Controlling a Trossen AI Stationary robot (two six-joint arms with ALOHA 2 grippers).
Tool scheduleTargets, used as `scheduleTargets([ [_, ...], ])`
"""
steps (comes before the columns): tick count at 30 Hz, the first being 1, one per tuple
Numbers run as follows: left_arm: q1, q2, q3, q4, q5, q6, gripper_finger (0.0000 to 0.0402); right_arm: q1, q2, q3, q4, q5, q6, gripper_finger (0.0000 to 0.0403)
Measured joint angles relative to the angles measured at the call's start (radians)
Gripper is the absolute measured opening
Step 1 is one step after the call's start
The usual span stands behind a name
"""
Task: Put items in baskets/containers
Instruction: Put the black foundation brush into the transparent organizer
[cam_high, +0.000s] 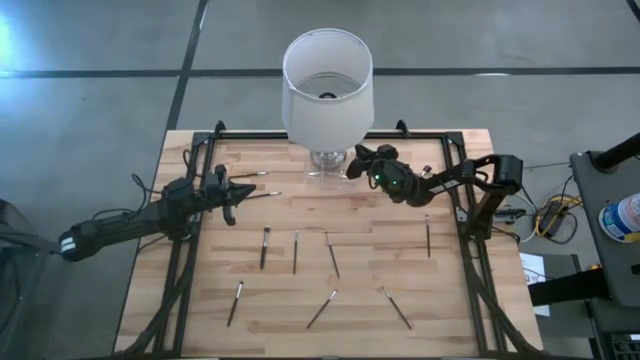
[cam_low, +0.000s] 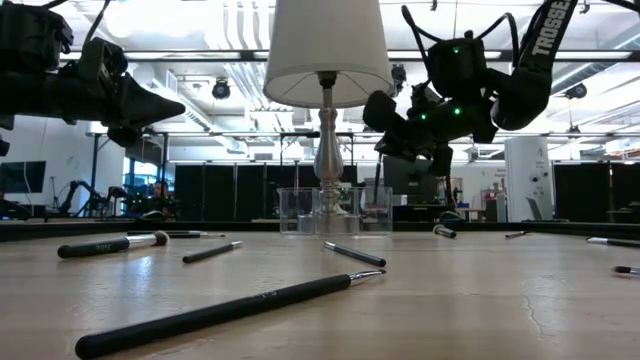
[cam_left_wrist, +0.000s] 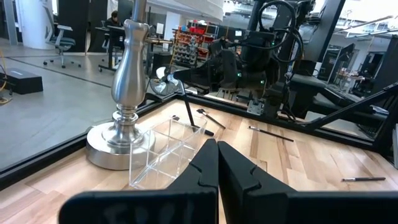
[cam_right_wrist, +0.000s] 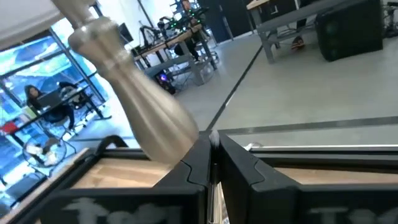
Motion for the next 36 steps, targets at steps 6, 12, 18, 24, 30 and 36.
scheduleTargets([
  [6,0.000,0.000,0.000,0.000,0.000,0.000,0.0000,-0.015,0.000,0.000,0.000,0.024,-0.035,0.0018],
  [12,0.000,0.000,0.000,0.001,-0.002,0.003,0.0000,-0.032,0.001,0.021,0.001,0.025,-0.095,0.0018],
  [18,0.000,0.000,0.000,0.001,-0.003,0.003,0.0000,-0.032,0.001,0.041,0.004,0.041,-0.149,0.0018],
  [24,0.000,0.000,0.000,0.000,-0.003,0.002,0.0000,-0.057,0.001,0.035,0.002,0.045,-0.154,0.0018],
  [30,0.000,0.000,0.000,0.000,-0.003,0.002,0.0000,-0.059,0.001,0.035,0.012,0.039,-0.161,0.0018],
  [36,0.000,0.000,0.000,0.000,-0.003,0.002,0.0000,-0.014,0.001,0.035,-0.002,0.010,-0.085,0.0018],
])
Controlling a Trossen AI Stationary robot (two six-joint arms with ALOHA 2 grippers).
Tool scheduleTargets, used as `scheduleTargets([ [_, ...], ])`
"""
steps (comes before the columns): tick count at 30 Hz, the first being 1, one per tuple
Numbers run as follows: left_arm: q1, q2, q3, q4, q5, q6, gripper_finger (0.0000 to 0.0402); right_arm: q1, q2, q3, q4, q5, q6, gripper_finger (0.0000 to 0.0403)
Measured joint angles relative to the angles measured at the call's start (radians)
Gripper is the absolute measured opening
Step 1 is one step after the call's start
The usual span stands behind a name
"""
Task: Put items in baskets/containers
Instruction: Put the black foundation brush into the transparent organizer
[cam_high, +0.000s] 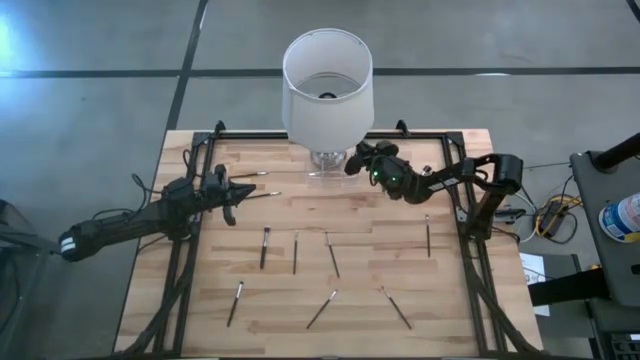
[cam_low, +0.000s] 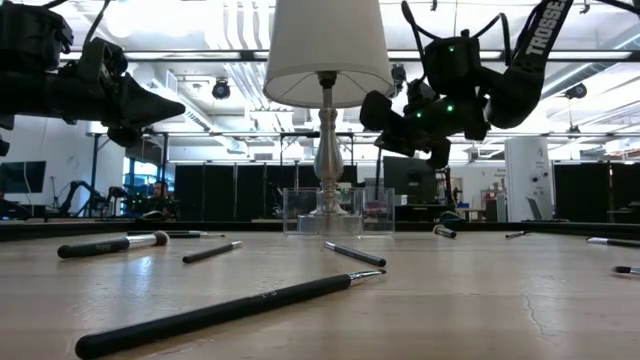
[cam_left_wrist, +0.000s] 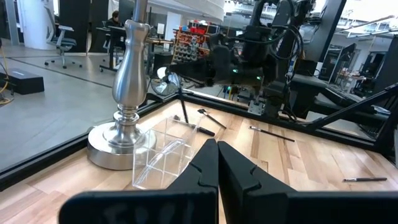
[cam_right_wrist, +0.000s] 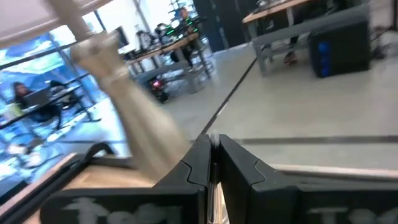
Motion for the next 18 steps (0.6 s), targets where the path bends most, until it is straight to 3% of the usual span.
scheduleTargets([
  [10,0.000,0.000,0.000,0.000,0.000,-0.001,0.0000,0.036,0.002,0.000,-0.118,0.037,0.189,0.0018],
  [18,0.000,0.000,0.000,-0.001,0.000,-0.003,0.0000,0.040,0.094,0.026,-0.043,0.054,0.176,0.0018],
])
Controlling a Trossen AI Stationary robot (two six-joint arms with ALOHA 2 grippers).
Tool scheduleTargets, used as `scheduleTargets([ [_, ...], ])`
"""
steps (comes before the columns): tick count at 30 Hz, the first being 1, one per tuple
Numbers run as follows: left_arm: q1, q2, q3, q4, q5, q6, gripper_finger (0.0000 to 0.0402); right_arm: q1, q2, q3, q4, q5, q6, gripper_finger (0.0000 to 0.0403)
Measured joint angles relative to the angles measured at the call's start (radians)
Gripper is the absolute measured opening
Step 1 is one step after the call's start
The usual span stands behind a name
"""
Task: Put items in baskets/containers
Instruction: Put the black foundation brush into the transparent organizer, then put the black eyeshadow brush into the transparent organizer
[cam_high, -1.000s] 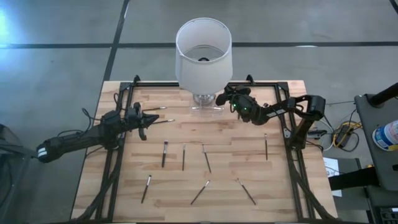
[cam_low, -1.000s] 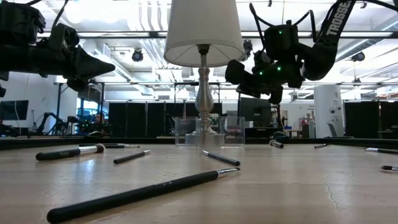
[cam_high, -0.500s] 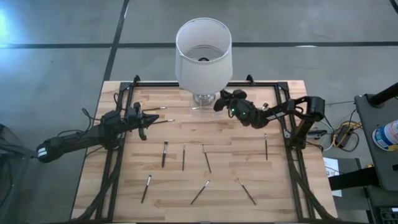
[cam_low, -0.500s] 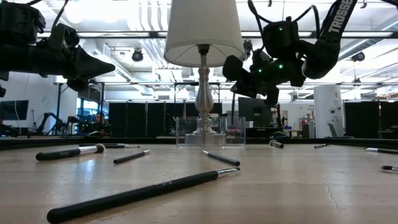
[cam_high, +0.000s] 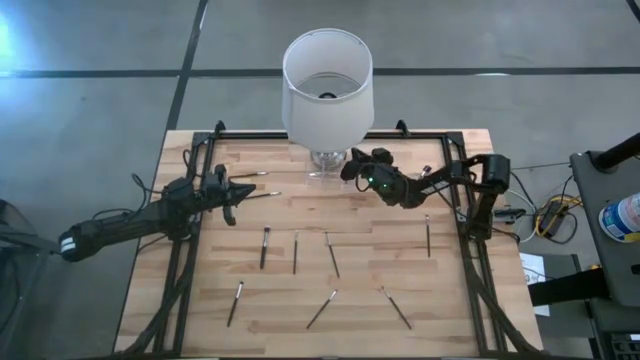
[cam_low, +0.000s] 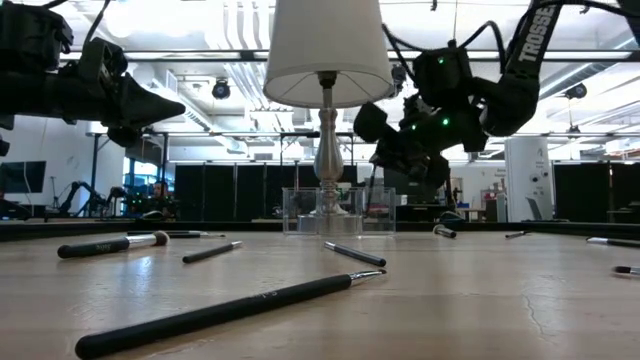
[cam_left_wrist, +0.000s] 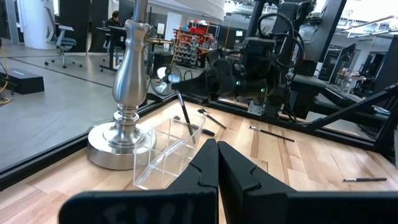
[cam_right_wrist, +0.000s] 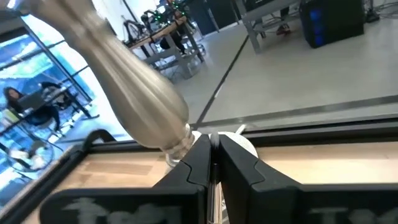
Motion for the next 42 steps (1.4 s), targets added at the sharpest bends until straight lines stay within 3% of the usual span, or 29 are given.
scheduleTargets([
  [12,0.000,0.001,0.000,0.000,0.000,-0.008,0.0000,0.002,0.008,0.035,-0.008,-0.003,-0.090,0.0093],
  [18,0.000,0.002,0.000,0.000,-0.031,-0.059,0.0000,0.010,-0.071,0.030,-0.131,-0.037,-0.172,0.0112],
  [26,0.000,0.047,0.000,-0.011,-0.031,-0.067,0.0000,0.068,-0.278,0.012,-0.485,-0.058,-0.300,0.0062],
  [31,-0.004,0.099,0.001,-0.018,0.014,-0.033,0.0000,0.121,-0.366,-0.047,-0.522,-0.060,-0.332,0.0014],
  [34,-0.032,0.133,0.039,-0.131,0.033,0.001,0.0000,0.164,-0.414,-0.090,-0.523,-0.079,-0.349,0.0009],
  [42,-0.157,0.270,0.194,-0.359,-0.197,0.059,0.0000,0.304,-0.514,-0.190,-0.524,-0.078,-0.392,0.0008],
])
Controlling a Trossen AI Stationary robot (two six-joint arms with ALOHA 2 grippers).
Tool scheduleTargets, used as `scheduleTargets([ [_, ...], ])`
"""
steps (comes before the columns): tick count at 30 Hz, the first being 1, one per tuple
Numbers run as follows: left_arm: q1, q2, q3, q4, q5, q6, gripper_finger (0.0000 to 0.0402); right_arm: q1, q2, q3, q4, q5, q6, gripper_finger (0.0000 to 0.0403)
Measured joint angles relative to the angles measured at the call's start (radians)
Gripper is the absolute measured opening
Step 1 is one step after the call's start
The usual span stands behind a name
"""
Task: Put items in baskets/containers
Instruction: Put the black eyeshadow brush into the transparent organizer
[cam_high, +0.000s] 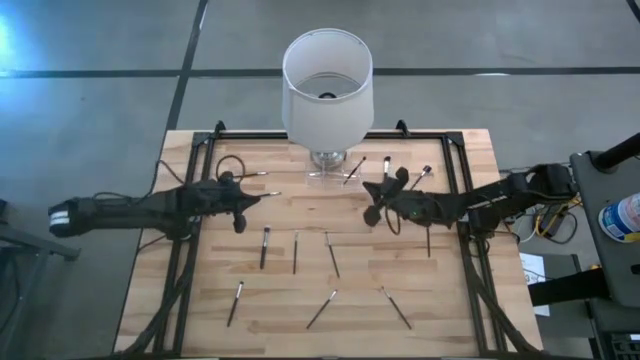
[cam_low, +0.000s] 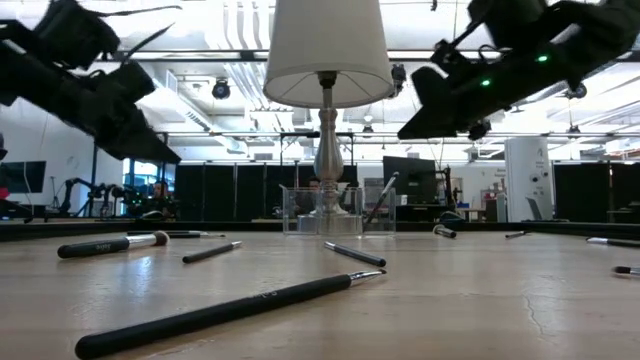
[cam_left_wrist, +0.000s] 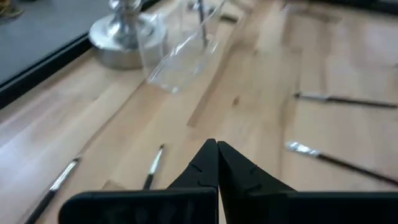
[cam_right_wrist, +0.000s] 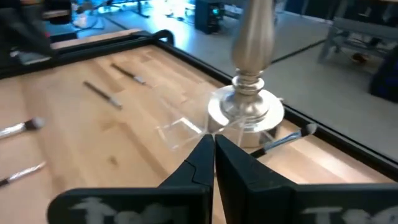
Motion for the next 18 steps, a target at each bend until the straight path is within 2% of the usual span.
scheduleTargets([
  [6,0.009,0.186,0.075,-0.004,-0.041,-0.002,0.0000,0.064,-0.036,-0.033,0.002,0.004,-0.024,0.0008],
  [11,0.026,0.381,0.211,-0.018,-0.061,-0.010,0.0000,0.069,-0.037,-0.033,0.002,0.005,-0.058,0.0008],
  [15,0.026,0.551,0.341,-0.140,-0.117,0.011,0.0006,0.072,-0.037,-0.032,0.002,0.004,-0.058,0.0008],
  [18,0.026,0.660,0.399,-0.173,-0.147,0.035,0.0022,0.074,-0.037,-0.034,0.000,0.004,-0.061,0.0008],
])
